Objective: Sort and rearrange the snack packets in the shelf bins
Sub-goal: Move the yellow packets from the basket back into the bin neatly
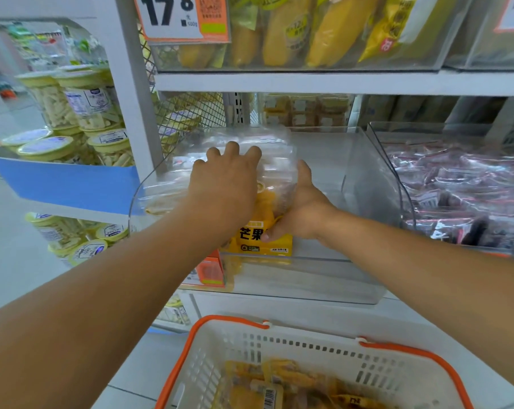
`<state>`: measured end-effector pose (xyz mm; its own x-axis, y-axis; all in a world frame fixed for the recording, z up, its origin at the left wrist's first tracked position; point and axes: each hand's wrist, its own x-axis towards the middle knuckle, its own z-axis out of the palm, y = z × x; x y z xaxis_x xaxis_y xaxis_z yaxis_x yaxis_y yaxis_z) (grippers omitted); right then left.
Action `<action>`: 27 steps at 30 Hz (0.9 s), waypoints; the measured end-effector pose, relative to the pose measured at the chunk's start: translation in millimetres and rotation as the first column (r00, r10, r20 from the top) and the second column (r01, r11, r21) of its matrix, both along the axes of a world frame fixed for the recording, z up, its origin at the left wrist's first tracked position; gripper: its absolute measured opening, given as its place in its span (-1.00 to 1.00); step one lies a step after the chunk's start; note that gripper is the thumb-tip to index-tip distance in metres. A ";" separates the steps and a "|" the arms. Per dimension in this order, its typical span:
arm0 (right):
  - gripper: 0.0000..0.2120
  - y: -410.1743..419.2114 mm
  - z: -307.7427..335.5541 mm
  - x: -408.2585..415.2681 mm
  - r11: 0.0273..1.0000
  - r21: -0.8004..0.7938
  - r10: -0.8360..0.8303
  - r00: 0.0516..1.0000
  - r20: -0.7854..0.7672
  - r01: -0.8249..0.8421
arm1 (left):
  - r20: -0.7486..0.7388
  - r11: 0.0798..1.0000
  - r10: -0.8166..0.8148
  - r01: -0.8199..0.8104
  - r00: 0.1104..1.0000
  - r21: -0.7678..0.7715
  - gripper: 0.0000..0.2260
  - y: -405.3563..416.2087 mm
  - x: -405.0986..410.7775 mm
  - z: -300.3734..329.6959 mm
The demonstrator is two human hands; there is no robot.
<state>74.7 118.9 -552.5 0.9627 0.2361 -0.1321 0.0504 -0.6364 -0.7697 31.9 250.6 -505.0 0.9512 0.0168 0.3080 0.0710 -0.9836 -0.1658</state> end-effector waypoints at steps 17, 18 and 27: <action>0.12 -1.4 3.3 0.4 0.989 -0.149 -0.033 0.986 -0.164 0.009 | -0.012 0.998 0.000 -0.001 1.000 -0.061 -0.36 8.3 -3.9 -10.0; 0.10 -1.0 3.0 0.5 0.989 -0.147 -0.039 0.986 -0.162 0.015 | -0.022 0.997 -0.006 0.004 1.000 -0.071 -0.31 8.2 -4.0 -9.1; 0.00 -17.7 23.7 -14.6 0.998 -0.060 -0.013 0.991 -0.133 0.005 | 0.226 0.936 -0.147 0.209 0.963 -0.284 -0.58 4.2 -33.9 24.1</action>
